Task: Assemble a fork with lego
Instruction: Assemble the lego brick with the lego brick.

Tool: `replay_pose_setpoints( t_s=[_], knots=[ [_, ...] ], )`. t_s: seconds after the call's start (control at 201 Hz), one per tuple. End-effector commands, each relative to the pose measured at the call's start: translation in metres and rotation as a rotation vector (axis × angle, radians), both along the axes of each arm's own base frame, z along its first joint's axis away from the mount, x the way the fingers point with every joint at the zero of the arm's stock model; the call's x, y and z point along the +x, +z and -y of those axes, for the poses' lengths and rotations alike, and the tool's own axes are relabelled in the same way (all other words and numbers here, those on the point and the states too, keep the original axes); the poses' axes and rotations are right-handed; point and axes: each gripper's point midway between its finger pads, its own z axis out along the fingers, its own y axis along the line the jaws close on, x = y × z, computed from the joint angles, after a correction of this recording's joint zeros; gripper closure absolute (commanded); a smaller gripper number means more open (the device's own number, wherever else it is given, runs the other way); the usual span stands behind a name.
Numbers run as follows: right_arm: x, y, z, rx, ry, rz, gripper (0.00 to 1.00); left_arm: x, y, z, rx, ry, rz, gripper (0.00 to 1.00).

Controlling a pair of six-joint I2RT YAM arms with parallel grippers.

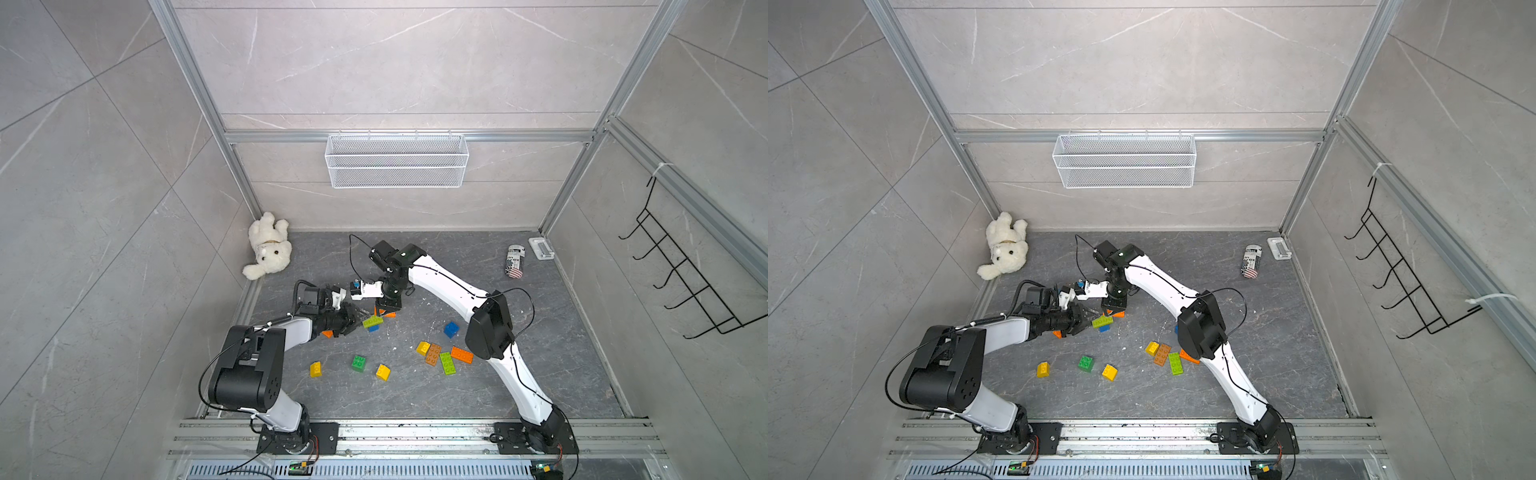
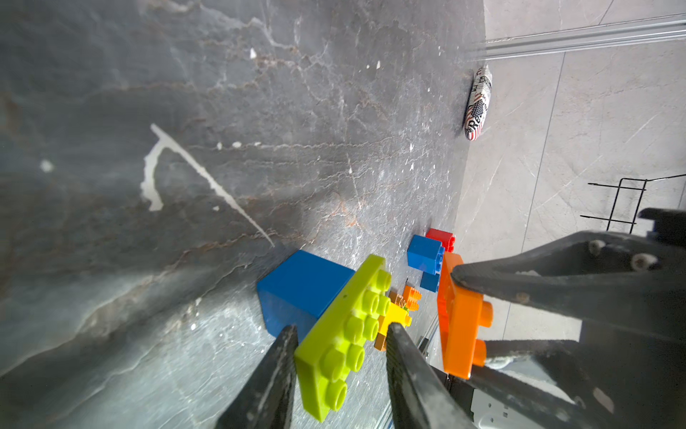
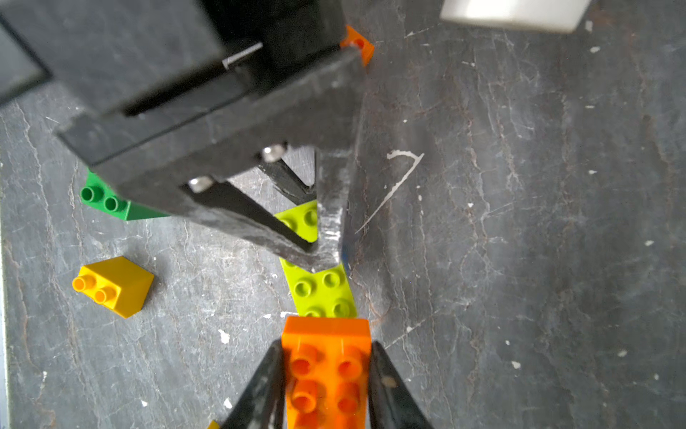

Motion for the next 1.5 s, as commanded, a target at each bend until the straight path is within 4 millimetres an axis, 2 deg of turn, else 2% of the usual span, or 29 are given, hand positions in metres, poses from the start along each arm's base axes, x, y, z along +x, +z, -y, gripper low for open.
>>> replay_pose_setpoints(
  t_s=[0.0,0.259,0.333,0.368,0.388,0.622,0.766,0.801,0.826,1.005,1.334,1.493],
  knots=[
    [-0.005,-0.017,0.002,-0.033,0.059,-0.025,0.64,-0.006,-0.001,-0.001,0.008,0.001,-0.026,0.58],
    [-0.008,-0.026,-0.006,-0.006,0.129,-0.038,0.62,-0.005,-0.001,-0.003,0.017,0.003,-0.030,0.59],
    [-0.013,-0.030,-0.006,-0.010,0.144,-0.070,0.62,-0.004,-0.001,-0.003,0.015,-0.002,-0.032,0.59],
    [-0.016,-0.024,-0.007,-0.004,0.152,-0.073,0.62,-0.004,-0.002,-0.002,0.016,-0.003,-0.035,0.59],
    [-0.018,-0.036,-0.006,-0.022,0.154,-0.101,0.62,-0.004,-0.003,-0.003,0.017,-0.003,-0.036,0.60],
    [-0.042,-0.045,0.003,-0.060,0.155,-0.219,0.64,0.001,-0.007,-0.006,0.030,0.003,-0.041,0.61],
    [-0.042,-0.043,0.004,-0.067,0.111,-0.219,0.66,0.004,-0.009,-0.008,0.031,0.002,-0.041,0.61],
    [-0.040,-0.048,0.004,-0.068,0.098,-0.218,0.66,0.005,-0.007,-0.008,0.026,0.001,-0.035,0.62],
    [-0.038,-0.038,0.002,-0.049,0.091,-0.194,0.66,0.006,-0.007,-0.007,0.023,0.000,-0.032,0.62],
    [-0.026,-0.036,-0.005,-0.041,0.013,-0.114,0.67,0.002,-0.011,-0.007,0.023,-0.008,-0.038,0.63],
    [-0.022,-0.045,0.000,-0.082,-0.021,-0.045,0.68,0.000,-0.023,-0.009,0.038,-0.007,-0.062,0.66],
    [-0.031,-0.054,0.004,-0.109,0.065,-0.025,0.68,0.000,-0.029,-0.011,0.052,-0.005,-0.074,0.67]
  ],
)
